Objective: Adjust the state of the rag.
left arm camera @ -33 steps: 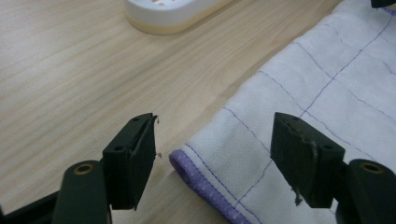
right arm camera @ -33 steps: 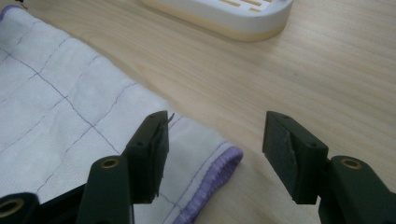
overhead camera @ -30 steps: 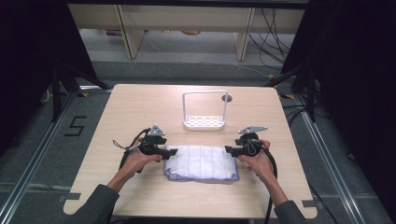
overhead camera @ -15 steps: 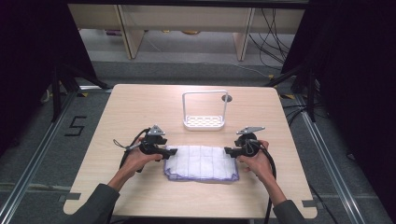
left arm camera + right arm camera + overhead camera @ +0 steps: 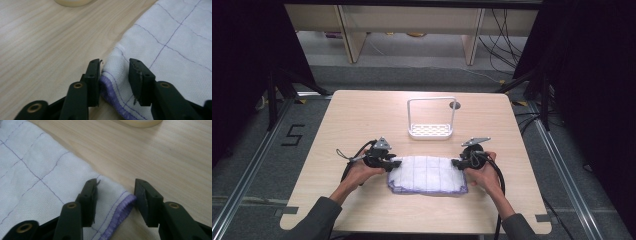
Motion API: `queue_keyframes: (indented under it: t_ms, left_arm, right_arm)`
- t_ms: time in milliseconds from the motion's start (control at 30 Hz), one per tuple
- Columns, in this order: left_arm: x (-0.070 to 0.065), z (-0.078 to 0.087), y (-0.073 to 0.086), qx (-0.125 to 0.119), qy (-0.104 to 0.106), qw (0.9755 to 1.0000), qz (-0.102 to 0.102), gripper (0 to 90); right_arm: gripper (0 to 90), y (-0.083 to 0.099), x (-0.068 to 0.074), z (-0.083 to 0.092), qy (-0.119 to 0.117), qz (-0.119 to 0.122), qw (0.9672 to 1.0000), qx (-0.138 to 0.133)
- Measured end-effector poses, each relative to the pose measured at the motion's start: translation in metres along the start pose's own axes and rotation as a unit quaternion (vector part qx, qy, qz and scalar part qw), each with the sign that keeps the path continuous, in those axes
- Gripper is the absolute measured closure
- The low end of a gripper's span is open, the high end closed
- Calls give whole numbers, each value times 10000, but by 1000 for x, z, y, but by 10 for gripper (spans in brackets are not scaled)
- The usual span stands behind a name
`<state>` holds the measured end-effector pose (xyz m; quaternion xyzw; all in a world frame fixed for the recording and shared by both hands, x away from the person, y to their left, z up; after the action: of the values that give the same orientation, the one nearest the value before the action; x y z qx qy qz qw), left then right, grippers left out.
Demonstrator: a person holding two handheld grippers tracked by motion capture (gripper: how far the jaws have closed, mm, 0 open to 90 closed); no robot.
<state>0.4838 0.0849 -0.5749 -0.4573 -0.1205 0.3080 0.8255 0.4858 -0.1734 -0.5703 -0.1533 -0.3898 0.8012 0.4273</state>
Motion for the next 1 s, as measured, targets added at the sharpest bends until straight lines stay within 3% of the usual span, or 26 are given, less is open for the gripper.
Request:
queue_keyframes:
  t_ms: [33,167,467,533,567,600,633,667,700,733,800,867,900,1000]
  left_arm:
    - [-2,0,0,-2,46,10000,-37,679]
    - [-6,2,1,-30,34,9999,-111,784]
    - [-20,24,13,-59,110,9999,-27,799]
    - [-27,31,16,-78,96,9999,-89,799]
    - [-34,36,19,-123,178,9997,-80,799]
    - [-38,37,20,-204,208,9996,44,799]
    - [-48,41,25,-260,283,9992,143,799]
    - [-48,41,25,-260,283,9992,143,799]
    - [-55,43,28,-288,339,9988,217,799]
    - [-59,45,31,-272,372,9987,222,799]
    - [-75,50,37,-318,413,9983,277,797]
    - [-81,51,37,-388,432,9979,299,796]
    - [-91,54,37,-401,506,9976,247,795]
    - [-101,54,38,-396,563,9973,239,795]
  right_arm:
    - [653,-1,-1,-2,-85,157,9998,-102]
    - [813,-1,7,0,-204,150,9997,-27]
    - [831,-10,11,-5,-374,321,9987,-122]
    - [829,-14,14,-9,-424,430,9982,-22]
    - [828,-14,15,-10,-446,526,9974,185]
    - [828,-19,16,-20,-534,785,9954,158]
    - [829,-21,19,-22,-559,665,9958,286]
    - [829,-21,19,-22,-559,665,9958,286]
    - [829,-26,17,-29,-586,806,9949,126]
    - [829,-29,20,-32,-570,594,9964,192]
    - [830,-38,24,-38,-730,783,9940,241]
    - [830,-41,27,-40,-761,765,9938,261]
    - [830,-45,32,-47,-822,913,9920,291]
    - [831,-48,38,-53,-865,961,9910,339]
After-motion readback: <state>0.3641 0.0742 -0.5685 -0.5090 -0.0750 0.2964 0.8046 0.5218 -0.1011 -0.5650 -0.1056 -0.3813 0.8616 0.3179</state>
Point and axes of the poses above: each handheld gripper's, and its own axes: z roughly backward along the jaws, y roughly out of its underside, x roughly to its left, the point moved 9 cm from there along -z, roughly forward along the jaws, and after that the axes turned 10 degrees about -x, right-handed, at the moved point
